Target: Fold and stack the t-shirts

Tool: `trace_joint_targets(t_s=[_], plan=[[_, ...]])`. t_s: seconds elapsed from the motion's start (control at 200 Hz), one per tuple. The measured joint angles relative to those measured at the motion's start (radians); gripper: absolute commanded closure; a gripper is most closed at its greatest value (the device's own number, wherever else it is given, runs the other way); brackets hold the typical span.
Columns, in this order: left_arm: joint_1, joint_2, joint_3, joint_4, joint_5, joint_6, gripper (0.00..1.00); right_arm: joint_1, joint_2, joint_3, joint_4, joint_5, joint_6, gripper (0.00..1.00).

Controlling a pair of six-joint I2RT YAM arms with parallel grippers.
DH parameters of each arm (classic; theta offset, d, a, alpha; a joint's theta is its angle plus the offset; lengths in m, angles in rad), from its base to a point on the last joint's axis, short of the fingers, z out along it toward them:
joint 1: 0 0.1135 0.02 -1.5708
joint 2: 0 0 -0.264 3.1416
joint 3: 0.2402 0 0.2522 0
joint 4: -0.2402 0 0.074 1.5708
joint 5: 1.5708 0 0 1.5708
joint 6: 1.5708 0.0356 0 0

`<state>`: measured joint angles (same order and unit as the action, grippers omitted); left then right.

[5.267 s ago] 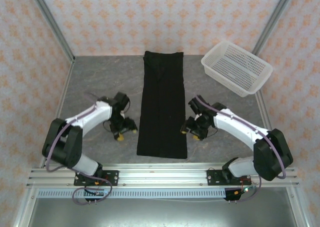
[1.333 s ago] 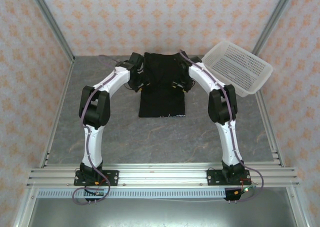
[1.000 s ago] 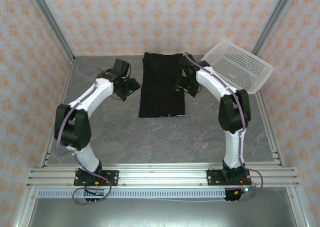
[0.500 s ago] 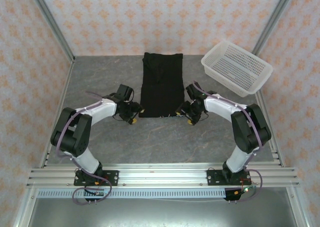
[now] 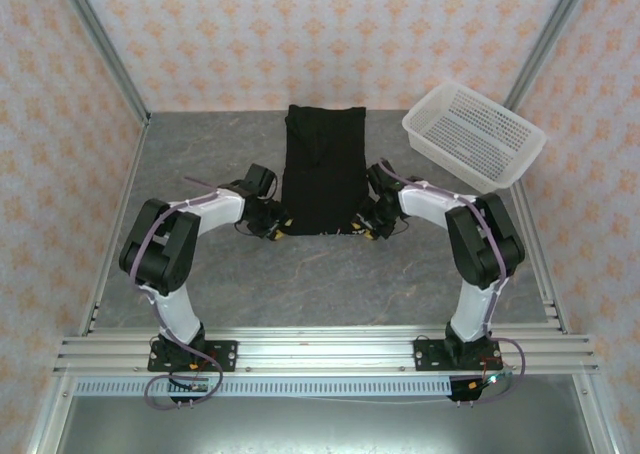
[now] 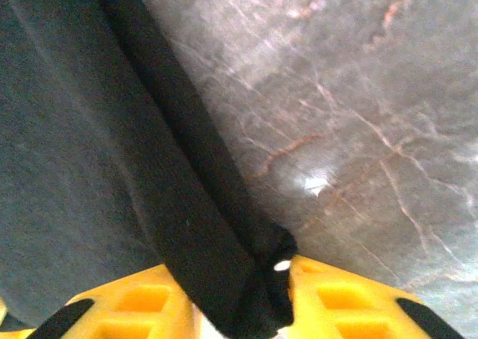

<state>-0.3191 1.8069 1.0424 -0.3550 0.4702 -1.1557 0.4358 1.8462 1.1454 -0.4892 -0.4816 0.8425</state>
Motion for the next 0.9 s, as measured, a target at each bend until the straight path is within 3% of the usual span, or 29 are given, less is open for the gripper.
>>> trace_joint_targets(t_s=[0.125,0.17,0.425,0.59,0.901], plan=[[-0.003,0.032,0.036,0.018,-0.011,0.006,1.00,0.000,0.026,0.043,-0.001,0.014,-0.016,0.96],[-0.005,0.032,0.043,0.024,-0.025,0.011,1.00,0.000,0.029,0.055,-0.004,0.019,-0.024,1.00],[-0.022,-0.058,0.045,-0.023,-0.061,0.063,1.00,0.007,-0.010,0.064,-0.050,0.049,-0.032,1.00],[-0.078,-0.232,-0.048,-0.058,-0.062,0.100,1.00,0.051,-0.159,-0.010,-0.087,0.064,-0.031,1.00],[-0.246,-0.629,-0.269,-0.271,-0.059,0.113,1.00,0.245,-0.488,-0.199,-0.251,0.062,0.028,1.00]])
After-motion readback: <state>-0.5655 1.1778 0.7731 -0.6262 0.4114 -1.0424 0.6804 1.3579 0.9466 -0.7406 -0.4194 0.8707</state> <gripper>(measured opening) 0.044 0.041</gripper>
